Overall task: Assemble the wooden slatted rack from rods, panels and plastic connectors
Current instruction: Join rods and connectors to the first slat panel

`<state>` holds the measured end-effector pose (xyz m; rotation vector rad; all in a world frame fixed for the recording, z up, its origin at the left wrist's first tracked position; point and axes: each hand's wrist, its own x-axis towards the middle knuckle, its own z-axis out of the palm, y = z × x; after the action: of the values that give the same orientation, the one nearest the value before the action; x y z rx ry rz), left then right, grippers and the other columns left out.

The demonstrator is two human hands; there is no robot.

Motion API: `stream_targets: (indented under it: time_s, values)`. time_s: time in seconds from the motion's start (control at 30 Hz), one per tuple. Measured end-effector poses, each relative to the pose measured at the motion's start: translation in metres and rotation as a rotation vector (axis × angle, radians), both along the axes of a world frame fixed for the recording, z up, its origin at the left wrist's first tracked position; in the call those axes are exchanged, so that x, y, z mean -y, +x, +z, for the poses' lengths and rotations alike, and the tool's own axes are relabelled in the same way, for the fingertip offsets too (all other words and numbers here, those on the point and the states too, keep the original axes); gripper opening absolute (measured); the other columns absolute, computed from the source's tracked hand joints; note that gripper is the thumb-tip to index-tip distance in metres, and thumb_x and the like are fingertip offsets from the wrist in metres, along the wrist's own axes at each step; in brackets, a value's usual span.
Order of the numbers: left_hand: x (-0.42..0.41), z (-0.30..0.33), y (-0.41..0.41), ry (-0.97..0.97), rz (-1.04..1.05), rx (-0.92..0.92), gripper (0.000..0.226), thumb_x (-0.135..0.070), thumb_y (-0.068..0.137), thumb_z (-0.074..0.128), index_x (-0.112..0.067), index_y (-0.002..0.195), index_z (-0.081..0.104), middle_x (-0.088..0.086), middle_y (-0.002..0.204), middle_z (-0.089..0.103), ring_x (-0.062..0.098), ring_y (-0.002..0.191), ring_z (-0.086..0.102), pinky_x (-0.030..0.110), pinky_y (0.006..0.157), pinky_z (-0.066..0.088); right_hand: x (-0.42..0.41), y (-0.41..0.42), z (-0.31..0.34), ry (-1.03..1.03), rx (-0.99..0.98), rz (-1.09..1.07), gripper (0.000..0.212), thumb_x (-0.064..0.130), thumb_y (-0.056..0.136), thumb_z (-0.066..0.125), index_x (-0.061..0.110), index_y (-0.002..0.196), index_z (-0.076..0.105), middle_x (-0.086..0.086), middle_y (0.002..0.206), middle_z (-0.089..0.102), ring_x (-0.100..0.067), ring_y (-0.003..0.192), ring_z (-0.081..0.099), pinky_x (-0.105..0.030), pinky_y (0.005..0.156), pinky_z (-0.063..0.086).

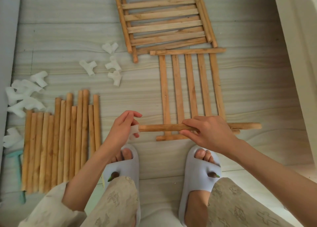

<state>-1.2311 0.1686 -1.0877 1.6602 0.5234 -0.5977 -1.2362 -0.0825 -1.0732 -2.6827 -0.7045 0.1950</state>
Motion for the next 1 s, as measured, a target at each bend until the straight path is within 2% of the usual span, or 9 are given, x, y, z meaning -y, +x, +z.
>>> stream_targets:
  time_s: [0.1, 0.27, 0.37, 0.5, 0.57, 0.7, 0.77, 0.87, 1.0]
  values:
    - [0.0, 0.005, 0.003, 0.1, -0.163, 0.01, 0.032, -0.021, 0.103, 0.028, -0.016, 0.096, 0.059, 0.003, 0.072, 0.049, 0.013, 0.058, 0.05, 0.015, 0.051, 0.043, 0.0, -0.001, 0.001, -0.015, 0.028, 0.048, 0.041, 0.05, 0.084, 0.043, 0.02, 0.081, 0.072, 0.008, 0.05, 0.054, -0.014, 0.035, 0.048, -0.018, 0.034, 0.027]
    - [0.004, 0.012, 0.006, 0.077, -0.187, 0.031, 0.031, -0.024, 0.104, 0.027, -0.018, 0.106, 0.058, 0.003, 0.079, 0.053, 0.01, 0.057, 0.048, 0.017, 0.051, 0.041, -0.004, -0.007, 0.006, -0.024, -0.096, 0.033, 0.045, 0.052, 0.087, 0.038, 0.02, 0.08, 0.069, 0.009, 0.051, 0.054, -0.013, 0.038, 0.047, -0.017, 0.037, 0.022]
    - [0.005, 0.018, 0.007, 0.085, -0.214, 0.058, 0.031, -0.027, 0.103, 0.028, -0.02, 0.11, 0.057, 0.002, 0.081, 0.055, 0.01, 0.057, 0.047, 0.02, 0.053, 0.041, -0.008, -0.009, 0.014, -0.06, -0.296, -0.033, 0.053, 0.062, 0.089, 0.031, 0.022, 0.088, 0.065, 0.008, 0.055, 0.052, -0.012, 0.05, 0.049, -0.024, 0.044, 0.034]
    - [0.005, 0.019, 0.002, 0.058, -0.22, 0.036, 0.031, -0.03, 0.103, 0.028, -0.024, 0.109, 0.057, 0.002, 0.08, 0.055, 0.015, 0.058, 0.046, 0.025, 0.055, 0.04, -0.015, -0.008, 0.028, -0.072, -0.557, -0.092, 0.037, 0.053, 0.092, 0.043, 0.021, 0.084, 0.062, 0.006, 0.054, 0.048, -0.012, 0.056, 0.051, -0.029, 0.056, 0.04]
    - [0.005, 0.018, -0.004, 0.008, -0.176, -0.026, 0.03, -0.03, 0.103, 0.029, -0.024, 0.106, 0.058, 0.002, 0.08, 0.052, 0.019, 0.059, 0.045, 0.028, 0.055, 0.039, -0.015, -0.003, 0.031, -0.026, -0.682, -0.083, 0.038, 0.049, 0.092, 0.048, 0.018, 0.074, 0.058, 0.006, 0.052, 0.043, -0.011, 0.05, 0.043, -0.029, 0.054, 0.038]
    - [0.012, 0.014, -0.019, -0.145, -0.011, -0.341, 0.032, -0.037, 0.1, 0.036, -0.018, 0.103, 0.061, 0.001, 0.081, 0.05, 0.019, 0.054, 0.045, 0.028, 0.051, 0.036, -0.009, 0.014, 0.022, -0.01, -0.908, -0.042, 0.041, 0.046, 0.09, 0.053, 0.01, 0.072, 0.06, 0.004, 0.054, 0.041, -0.01, 0.051, 0.039, -0.029, 0.056, 0.036]
    - [0.009, 0.013, -0.017, -0.267, 0.098, -0.434, 0.037, -0.041, 0.099, 0.038, -0.012, 0.103, 0.061, 0.004, 0.078, 0.053, 0.019, 0.052, 0.047, 0.029, 0.052, 0.038, -0.008, 0.013, 0.013, -0.038, -0.904, -0.038, 0.042, 0.048, 0.091, 0.05, 0.011, 0.077, 0.064, 0.003, 0.057, 0.044, -0.011, 0.054, 0.04, -0.028, 0.057, 0.035]
    - [-0.001, 0.016, -0.001, -0.454, 0.232, -0.425, 0.041, -0.04, 0.1, 0.033, -0.008, 0.107, 0.057, 0.012, 0.078, 0.054, 0.021, 0.049, 0.051, 0.025, 0.045, 0.045, -0.003, 0.002, 0.005, -0.073, -0.799, -0.099, 0.041, 0.05, 0.096, 0.037, 0.02, 0.091, 0.065, 0.006, 0.06, 0.05, -0.01, 0.057, 0.046, -0.027, 0.06, 0.038]
    - [0.002, 0.018, 0.007, -0.294, 0.075, -0.297, 0.043, -0.038, 0.101, 0.032, -0.005, 0.095, 0.058, 0.006, 0.064, 0.048, 0.022, 0.039, 0.048, 0.023, 0.04, 0.042, 0.003, -0.006, 0.006, -0.127, -0.569, -0.082, 0.04, 0.056, 0.093, 0.034, 0.023, 0.082, 0.054, 0.009, 0.057, 0.049, -0.01, 0.057, 0.048, -0.027, 0.058, 0.038]
